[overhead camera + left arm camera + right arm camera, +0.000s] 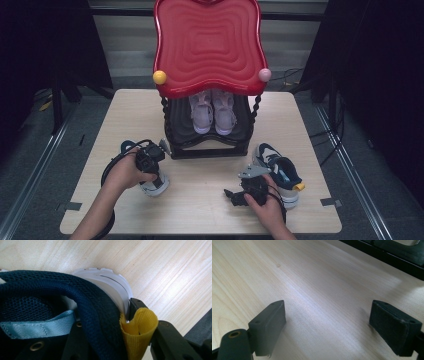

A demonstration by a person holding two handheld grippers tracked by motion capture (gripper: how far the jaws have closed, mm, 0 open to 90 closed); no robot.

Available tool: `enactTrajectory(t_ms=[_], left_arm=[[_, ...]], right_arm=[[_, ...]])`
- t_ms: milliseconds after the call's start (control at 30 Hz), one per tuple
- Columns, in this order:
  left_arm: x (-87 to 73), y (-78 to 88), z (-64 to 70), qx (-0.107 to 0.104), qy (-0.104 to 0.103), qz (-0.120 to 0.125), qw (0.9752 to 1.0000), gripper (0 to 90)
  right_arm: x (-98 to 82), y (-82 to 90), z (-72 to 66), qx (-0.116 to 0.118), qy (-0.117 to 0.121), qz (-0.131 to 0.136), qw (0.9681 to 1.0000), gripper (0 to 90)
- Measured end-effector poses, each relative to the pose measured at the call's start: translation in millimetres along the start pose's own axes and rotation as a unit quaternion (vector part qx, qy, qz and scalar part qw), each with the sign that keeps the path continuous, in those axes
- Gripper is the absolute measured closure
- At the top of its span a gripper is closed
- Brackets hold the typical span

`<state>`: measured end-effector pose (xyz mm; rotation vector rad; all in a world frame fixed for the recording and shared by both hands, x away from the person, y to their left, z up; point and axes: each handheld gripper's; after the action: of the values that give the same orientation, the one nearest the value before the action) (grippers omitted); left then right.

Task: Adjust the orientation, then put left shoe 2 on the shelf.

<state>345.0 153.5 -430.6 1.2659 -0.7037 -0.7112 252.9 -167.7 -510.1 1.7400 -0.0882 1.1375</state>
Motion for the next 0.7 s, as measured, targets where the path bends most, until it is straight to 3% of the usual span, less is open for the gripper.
enactTrajectory(t_ms=[333, 533, 700], left_arm=[[-0.3, -2.7, 3.0, -0.004, -0.006, -0.007, 1.0000, 69.9], [-1.7, -2.0, 7.8, 0.013, -0.020, -0.010, 0.9997, 72.4], [-4.9, 8.5, 7.0, 0.026, -0.029, -0.005, 0.9992, 74.2]], right_arm=[[0.0, 0.0, 0.0, 0.000, 0.000, 0.000, 1.0000, 13.2], [0.0, -0.1, 0.1, 0.000, 0.001, 0.001, 1.0000, 13.3], [0.0, -0.1, 0.1, 0.000, 0.001, 0.001, 1.0000, 13.2]])
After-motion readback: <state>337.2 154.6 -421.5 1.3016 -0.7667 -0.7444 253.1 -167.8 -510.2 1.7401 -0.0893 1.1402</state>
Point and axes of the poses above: each handheld gripper's, and its own axes: y roughly backward along the jaws, x roughly out of its top, z roughly to its right, and after that the axes turned 1 degree about x, right-handed
